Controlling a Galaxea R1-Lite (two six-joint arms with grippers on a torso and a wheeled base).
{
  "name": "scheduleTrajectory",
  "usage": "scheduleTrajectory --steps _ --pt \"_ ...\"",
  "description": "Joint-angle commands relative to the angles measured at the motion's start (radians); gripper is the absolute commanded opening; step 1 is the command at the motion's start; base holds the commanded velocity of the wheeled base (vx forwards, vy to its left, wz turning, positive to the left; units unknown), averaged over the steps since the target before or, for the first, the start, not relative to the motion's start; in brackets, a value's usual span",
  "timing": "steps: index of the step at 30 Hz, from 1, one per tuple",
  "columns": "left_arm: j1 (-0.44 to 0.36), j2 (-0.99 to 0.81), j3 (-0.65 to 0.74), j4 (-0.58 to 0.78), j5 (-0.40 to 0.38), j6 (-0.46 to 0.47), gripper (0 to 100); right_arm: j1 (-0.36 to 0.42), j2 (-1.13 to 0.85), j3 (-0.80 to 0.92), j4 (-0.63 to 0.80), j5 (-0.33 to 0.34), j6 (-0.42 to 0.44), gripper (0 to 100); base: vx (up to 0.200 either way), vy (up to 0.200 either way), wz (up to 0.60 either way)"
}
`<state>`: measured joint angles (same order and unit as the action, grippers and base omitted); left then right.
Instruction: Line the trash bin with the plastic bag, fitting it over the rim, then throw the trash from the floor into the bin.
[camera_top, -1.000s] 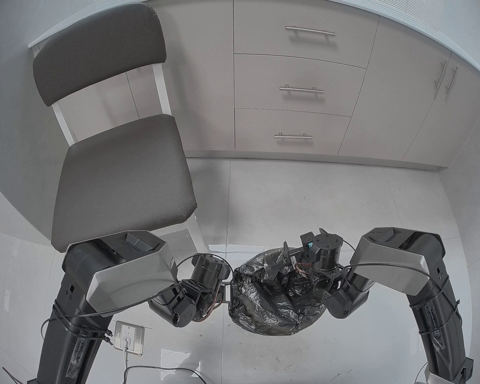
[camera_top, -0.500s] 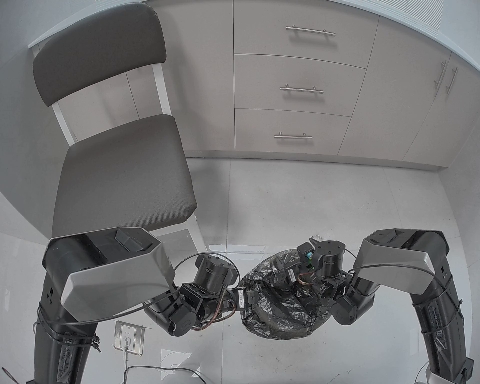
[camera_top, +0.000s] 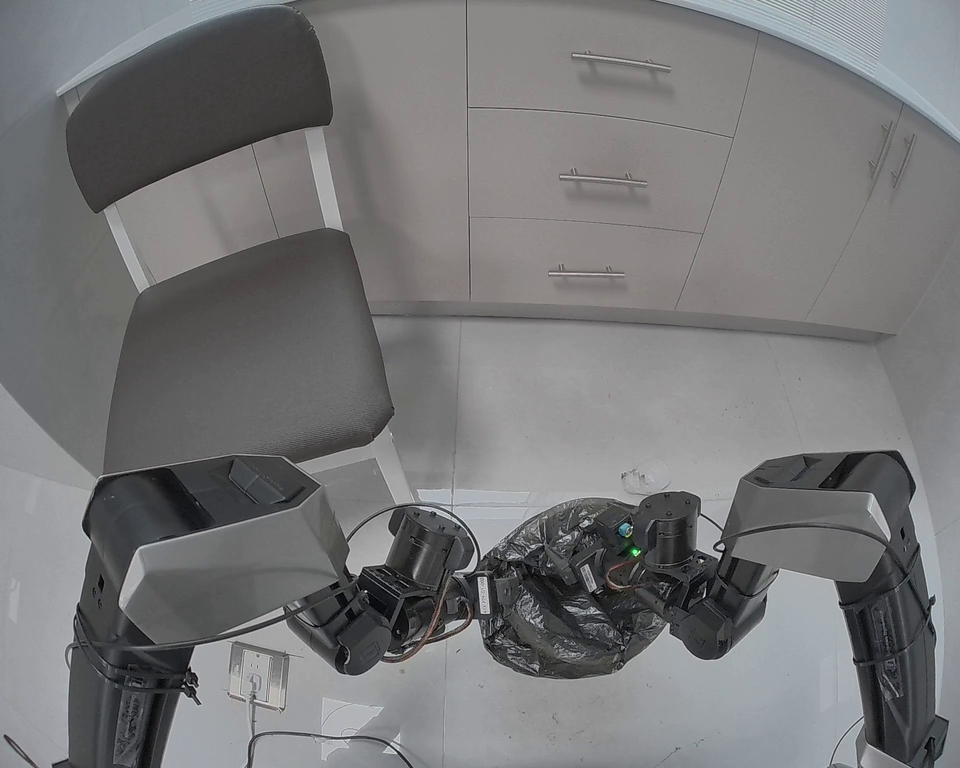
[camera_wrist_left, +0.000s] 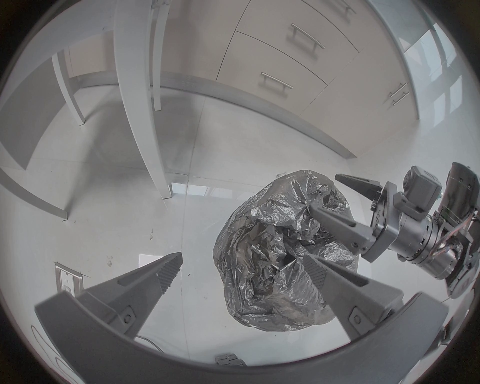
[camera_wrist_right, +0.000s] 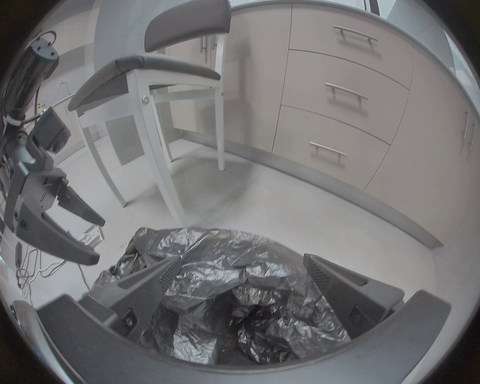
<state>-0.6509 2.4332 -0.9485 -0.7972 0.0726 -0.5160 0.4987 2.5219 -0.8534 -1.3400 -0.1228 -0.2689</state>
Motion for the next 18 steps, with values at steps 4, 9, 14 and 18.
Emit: scheduleTrajectory --steps 4,9,14,18 --pt "0.0 0.01 -0.001 -0.002 0.001 0.001 100 -0.005 0.006 -0.007 0.012 0.005 -0.004 100 0.0 0.0 0.0" --pt "-0.001 0.015 -0.001 -0.002 0.001 0.002 100 -0.028 0.04 -0.05 0.05 0.005 -0.003 100 0.0 0.0 0.0" --pt "-0.001 0.015 -0.001 -0.002 0.003 0.002 100 -0.051 0.066 -0.084 0.059 0.005 -0.003 100 0.0 0.0 0.0" --pt "-0.001 0.017 -0.001 -0.002 0.003 0.01 100 -0.057 0.084 -0.099 0.065 0.0 -0.003 100 0.0 0.0 0.0"
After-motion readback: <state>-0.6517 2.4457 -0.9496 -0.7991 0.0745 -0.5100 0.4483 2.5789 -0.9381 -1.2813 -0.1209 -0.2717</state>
